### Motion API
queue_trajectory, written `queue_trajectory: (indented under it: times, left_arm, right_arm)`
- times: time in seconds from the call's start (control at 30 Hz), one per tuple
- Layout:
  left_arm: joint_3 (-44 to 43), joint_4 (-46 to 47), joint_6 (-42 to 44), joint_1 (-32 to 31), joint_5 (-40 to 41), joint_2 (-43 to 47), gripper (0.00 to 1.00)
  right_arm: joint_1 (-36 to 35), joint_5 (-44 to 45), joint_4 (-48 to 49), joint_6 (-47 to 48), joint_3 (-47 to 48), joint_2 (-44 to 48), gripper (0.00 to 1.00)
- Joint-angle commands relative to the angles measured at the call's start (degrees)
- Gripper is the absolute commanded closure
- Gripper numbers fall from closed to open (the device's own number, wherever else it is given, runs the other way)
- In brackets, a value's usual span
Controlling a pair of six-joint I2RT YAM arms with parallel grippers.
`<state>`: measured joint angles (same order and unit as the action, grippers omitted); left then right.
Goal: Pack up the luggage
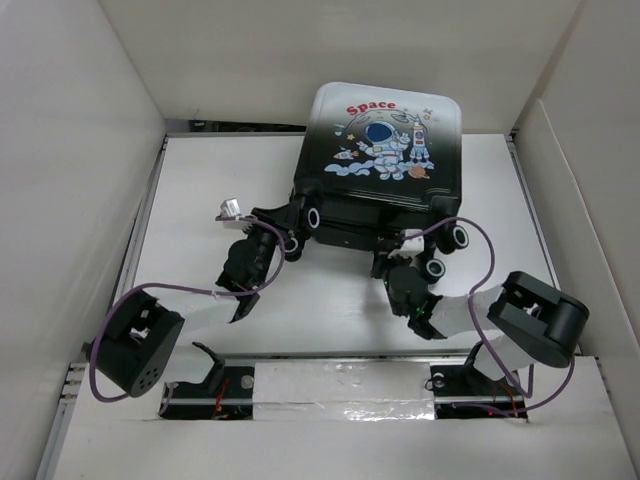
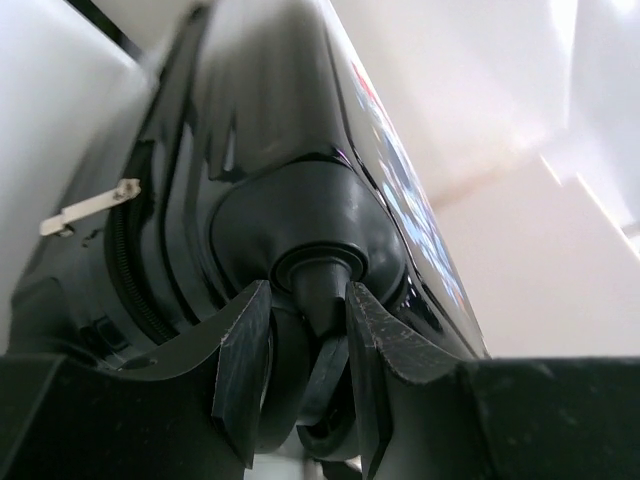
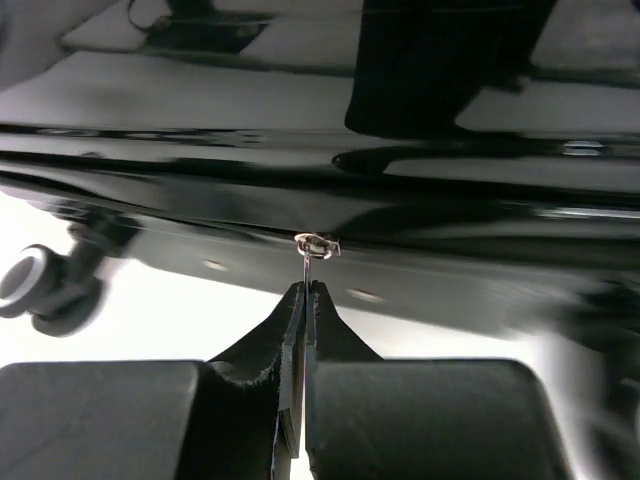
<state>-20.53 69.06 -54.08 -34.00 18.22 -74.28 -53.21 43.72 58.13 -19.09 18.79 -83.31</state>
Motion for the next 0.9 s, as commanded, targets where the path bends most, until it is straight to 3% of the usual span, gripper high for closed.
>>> queue_trajectory:
  times: [0.0,0.13,0.3,0.4,0.6,0.63,0.67,0.77,0.87]
  left_arm:
    - [-5.4,4.2,-3.6,-6.4,-23.3,-2.1,1.00]
    - [-6.8,3.7,-2.9,-9.5,-24.3,-1.8,1.00]
    - [-7.8,5.7,-4.0,-13.6,-25.0,-1.4,1.00]
    - [-9.0,5.7,-3.5,-16.8,-24.5,-1.0,1.00]
    - [-9.6,1.9,0.2,-20.2,-23.4,-1.3,1.00]
    - [-9.4,1.3,0.8,-20.2,-23.5,-1.0,0.96]
    - [-8.7,-1.3,1.8,-18.8,-23.6,-0.3,0.80]
    - [-7.1,-8.4,6.9,-17.5,-19.2,5.9,0.52]
    - [-4.2,-18.7,12.6,-17.5,-9.1,15.9,0.51]
  right_arm:
    - [-2.1,-10.5,9.4,3.2,5.2,-2.8,1.00]
    - [-2.1,-23.4,-1.8,1.5,14.1,-7.1,1.00]
    - [-2.6,-41.3,-0.5,-1.6,17.8,-11.5,1.00]
    - [-3.9,-46.0,0.2,-1.9,18.5,-12.8,1.00]
    - [0.0,-45.2,6.6,-8.1,6.9,-8.0,1.00]
    - [0.8,-45.0,6.6,-8.4,5.4,-7.0,1.00]
    - [1.6,-45.0,6.7,-8.7,2.9,-5.9,1.00]
    - [4.3,-46.0,5.3,-8.9,0.7,-2.0,1.00]
    - [5.4,-47.5,2.4,-8.4,0.6,0.4,1.00]
